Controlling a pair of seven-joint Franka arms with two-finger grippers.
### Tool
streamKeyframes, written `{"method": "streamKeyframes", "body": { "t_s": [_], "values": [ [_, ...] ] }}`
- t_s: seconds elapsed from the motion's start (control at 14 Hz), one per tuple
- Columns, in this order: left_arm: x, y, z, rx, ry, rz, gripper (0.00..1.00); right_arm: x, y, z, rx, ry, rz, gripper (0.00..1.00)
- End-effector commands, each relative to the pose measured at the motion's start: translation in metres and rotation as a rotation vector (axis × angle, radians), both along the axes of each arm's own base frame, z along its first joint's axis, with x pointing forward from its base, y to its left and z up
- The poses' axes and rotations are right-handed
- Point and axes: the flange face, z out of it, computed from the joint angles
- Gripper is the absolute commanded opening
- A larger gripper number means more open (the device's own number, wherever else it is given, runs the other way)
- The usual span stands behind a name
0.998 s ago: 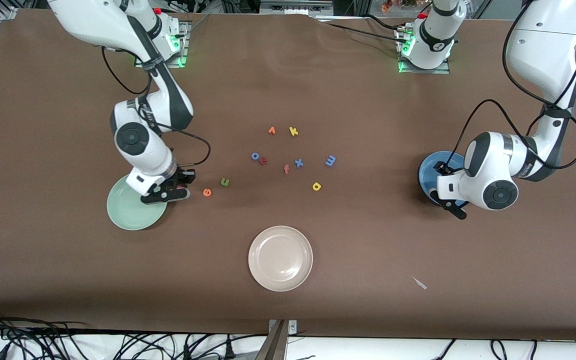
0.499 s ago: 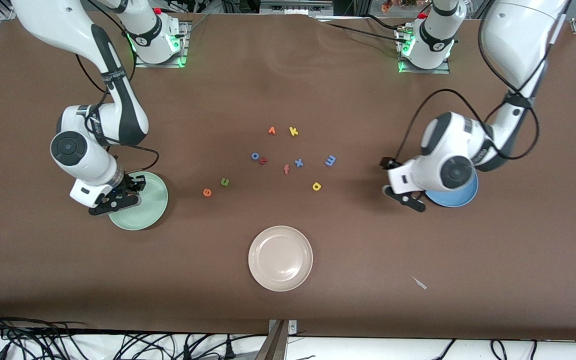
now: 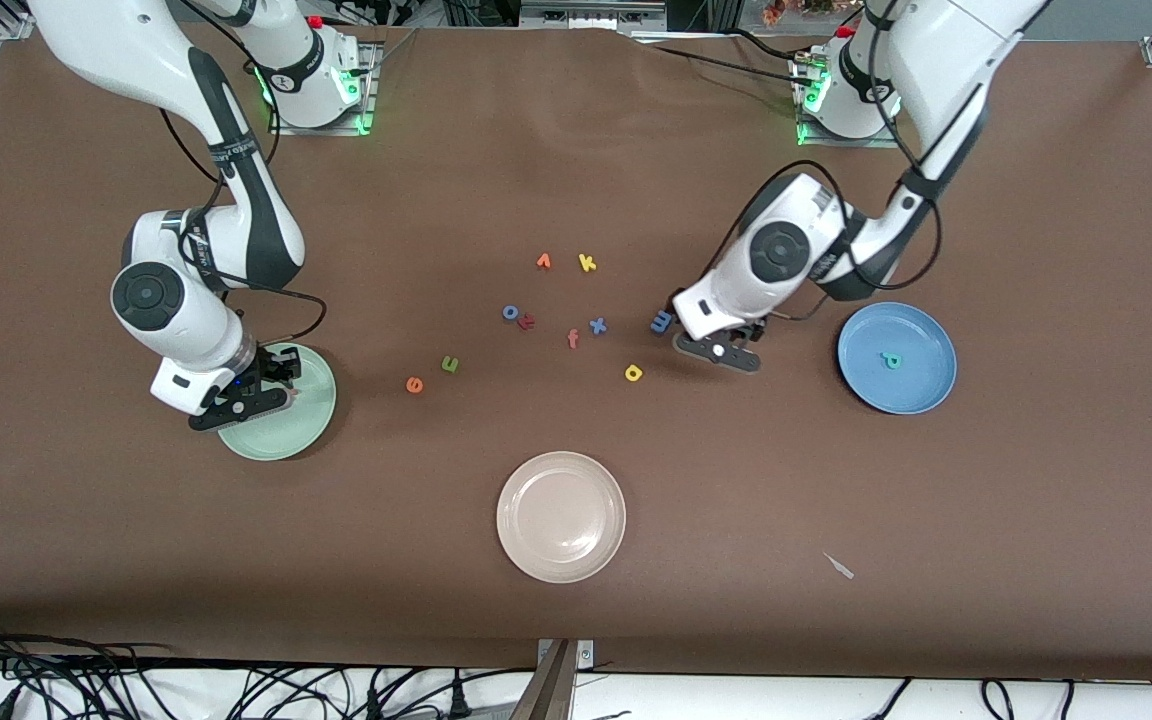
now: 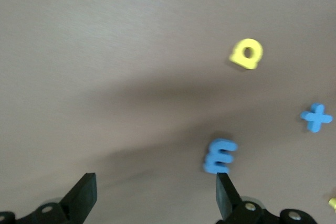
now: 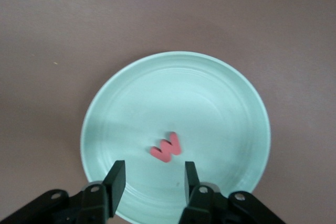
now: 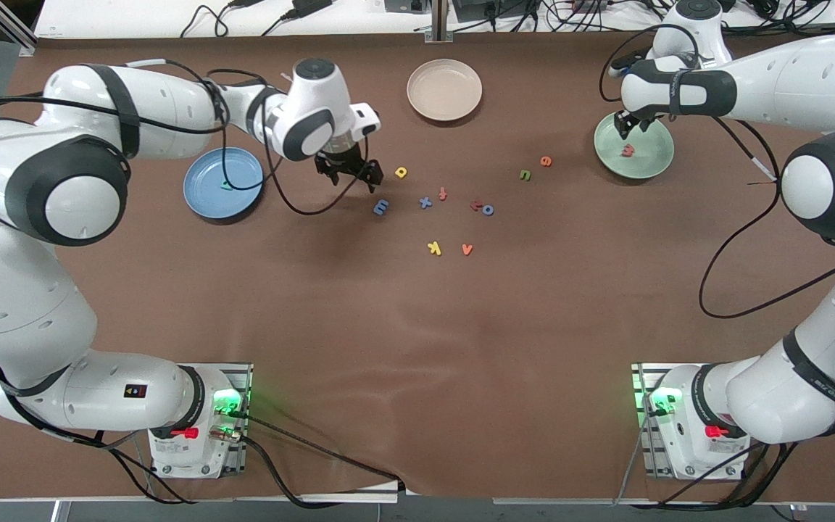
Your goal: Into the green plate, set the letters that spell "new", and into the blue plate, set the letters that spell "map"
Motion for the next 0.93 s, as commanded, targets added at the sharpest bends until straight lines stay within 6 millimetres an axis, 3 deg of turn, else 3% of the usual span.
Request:
{"method": "streamKeyframes", "body": {
  "t_s": [0.0, 0.29, 0.5, 0.71, 0.86],
  "values": [
    [-0.016, -0.031, -0.009, 0.026, -0.06, 0.031, 1.0, 0.007, 0.026, 0.011, 0.089, -0.017, -0.044, 0.57],
    [-0.022, -0.057, -0.031, 0.077, -0.114, 0.062, 0.96, 0.006, 0.081, -0.003, 0.094, -0.024, -0.151, 0.58],
    [-0.021, -0.06, -0.042, 0.078, -0.108, 0.059, 0.92, -0.002, 0.122, -0.025, 0.103, -0.072, -0.327, 0.58],
    [-0.023, -0.06, -0.047, 0.084, -0.098, 0.056, 0.73, -0.009, 0.162, -0.062, 0.118, -0.134, -0.424, 0.59],
    [-0.025, -0.059, -0.049, 0.091, -0.093, 0.054, 0.53, -0.009, 0.169, -0.059, 0.125, -0.141, -0.455, 0.61]
  ]
}}
